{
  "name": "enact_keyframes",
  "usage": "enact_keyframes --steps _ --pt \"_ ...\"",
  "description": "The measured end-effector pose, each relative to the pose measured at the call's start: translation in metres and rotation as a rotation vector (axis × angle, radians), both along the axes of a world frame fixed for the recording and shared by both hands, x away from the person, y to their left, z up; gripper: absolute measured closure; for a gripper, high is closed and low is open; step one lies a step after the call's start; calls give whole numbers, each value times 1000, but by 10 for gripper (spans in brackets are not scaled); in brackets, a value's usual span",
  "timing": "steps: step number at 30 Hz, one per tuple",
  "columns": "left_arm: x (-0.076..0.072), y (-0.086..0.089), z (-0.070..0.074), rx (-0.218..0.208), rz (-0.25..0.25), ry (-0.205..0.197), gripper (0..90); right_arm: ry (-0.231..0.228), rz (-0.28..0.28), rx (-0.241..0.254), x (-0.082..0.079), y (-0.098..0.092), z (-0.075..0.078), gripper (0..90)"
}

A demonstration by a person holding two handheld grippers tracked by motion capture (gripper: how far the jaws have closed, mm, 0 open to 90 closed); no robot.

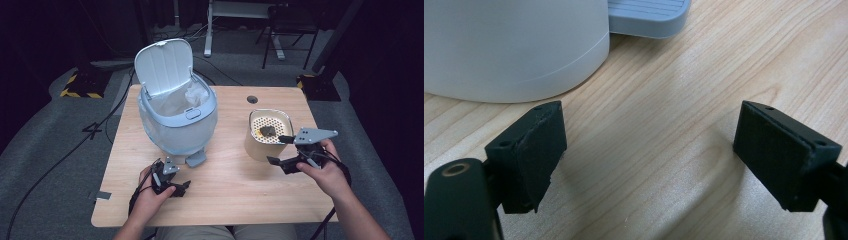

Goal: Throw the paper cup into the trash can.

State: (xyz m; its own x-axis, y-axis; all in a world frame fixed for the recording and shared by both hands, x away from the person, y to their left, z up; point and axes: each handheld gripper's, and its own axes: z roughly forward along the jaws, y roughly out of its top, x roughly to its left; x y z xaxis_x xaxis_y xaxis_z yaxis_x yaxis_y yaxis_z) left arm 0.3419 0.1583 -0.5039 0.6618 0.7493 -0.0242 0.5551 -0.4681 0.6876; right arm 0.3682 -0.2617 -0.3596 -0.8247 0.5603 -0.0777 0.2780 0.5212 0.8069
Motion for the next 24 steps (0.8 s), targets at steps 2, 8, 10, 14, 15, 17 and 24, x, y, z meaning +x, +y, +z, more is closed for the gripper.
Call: enact_keyframes --steps 2,8,10,14,15,17,24 --pt "0 0 0 1 1 0 142 16 -11 -8 -2 -4 -11 183" --pt "-1 0 0 10 -3 -10 152 38 -66 7 -3 -17 -50 183" --pt "-2 0 0 4 5 -7 160 32 -90 15 -4 -21 -62 182" --pt "-3 4 2 10 17 1 187 80 -103 16 -2 -26 -85 179" --pt "-4 5 3 13 21 8 221 88 -139 4 1 -30 -100 184" --pt "-5 7 5 23 19 11 231 98 -149 -13 2 -32 -107 183" --pt "-3 16 16 -45 36 -9 242 123 -207 -80 1 -41 -136 190"
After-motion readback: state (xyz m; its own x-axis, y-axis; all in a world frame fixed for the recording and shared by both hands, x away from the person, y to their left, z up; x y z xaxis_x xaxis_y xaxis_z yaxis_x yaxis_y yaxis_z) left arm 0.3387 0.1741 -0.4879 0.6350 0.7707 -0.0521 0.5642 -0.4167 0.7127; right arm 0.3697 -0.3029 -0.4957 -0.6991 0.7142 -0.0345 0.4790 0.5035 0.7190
